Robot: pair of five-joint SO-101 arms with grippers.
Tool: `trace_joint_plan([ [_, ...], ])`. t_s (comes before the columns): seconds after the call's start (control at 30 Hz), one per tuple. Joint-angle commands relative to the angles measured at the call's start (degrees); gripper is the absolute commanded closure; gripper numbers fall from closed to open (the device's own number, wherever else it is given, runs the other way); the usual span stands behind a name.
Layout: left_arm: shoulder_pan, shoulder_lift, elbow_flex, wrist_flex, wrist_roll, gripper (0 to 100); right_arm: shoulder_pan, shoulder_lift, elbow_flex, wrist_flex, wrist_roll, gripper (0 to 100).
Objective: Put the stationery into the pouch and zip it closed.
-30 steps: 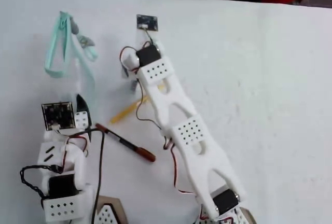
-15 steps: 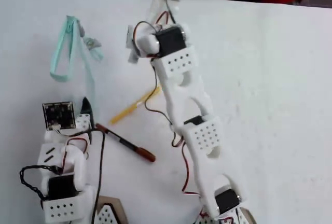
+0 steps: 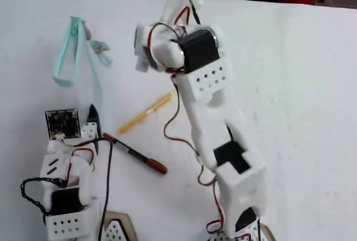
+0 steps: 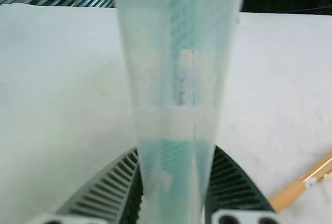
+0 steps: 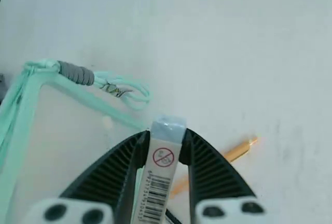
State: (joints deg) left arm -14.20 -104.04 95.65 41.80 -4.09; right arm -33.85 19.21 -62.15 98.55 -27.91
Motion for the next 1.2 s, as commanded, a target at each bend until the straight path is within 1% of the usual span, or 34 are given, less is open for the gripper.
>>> trace_joint_plan([
  [0.0,-0.6,-0.6,-3.8,0.0,-0.1,85,-1.8,-9.5,2.2,-1.3,0.8,98.2],
  [0.07,-0.6,-0.6,-3.9,-0.1,-0.1,85,-2.9,-12.9,2.0,-3.2,2.4,98.2],
  [0.17,-0.6,-0.6,-5.1,0.3,-0.1,85,-6.2,-16.7,2.1,-6.2,10.4,98.1],
  [0.23,-0.4,-0.6,-5.3,0.4,-0.1,85,-9.3,-18.2,2.3,-8.0,14.2,98.1],
  [0.3,-0.2,-0.6,-5.3,0.4,-0.1,85,-12.6,-18.5,2.3,-11.6,15.6,98.1],
  [0.4,-0.1,-0.6,-5.1,0.3,-0.1,85,-17.0,-17.4,4.9,-20.6,16.3,98.1],
  [0.5,-0.1,-0.6,-5.0,0.4,-0.1,85,-19.3,-14.0,8.5,-31.2,20.2,98.1],
  [0.63,-0.1,-0.6,-4.9,0.4,-0.1,85,-19.5,-8.4,12.4,-43.2,26.5,98.1],
  [0.77,-0.1,-0.6,-4.9,0.4,-0.1,85,-19.3,-3.6,13.1,-51.1,29.5,98.1],
  [0.87,-0.1,-0.6,-4.9,0.4,-0.1,85,-19.2,-1.4,12.6,-52.6,30.8,98.1],
  [1.03,-0.3,-0.6,-4.8,0.4,-0.1,85,-17.5,-2.2,12.6,-48.3,30.5,98.1],
  [1.17,-0.3,-0.6,-4.2,-0.1,-0.2,85,-14.8,-4.3,12.8,-47.7,30.2,98.1],
])
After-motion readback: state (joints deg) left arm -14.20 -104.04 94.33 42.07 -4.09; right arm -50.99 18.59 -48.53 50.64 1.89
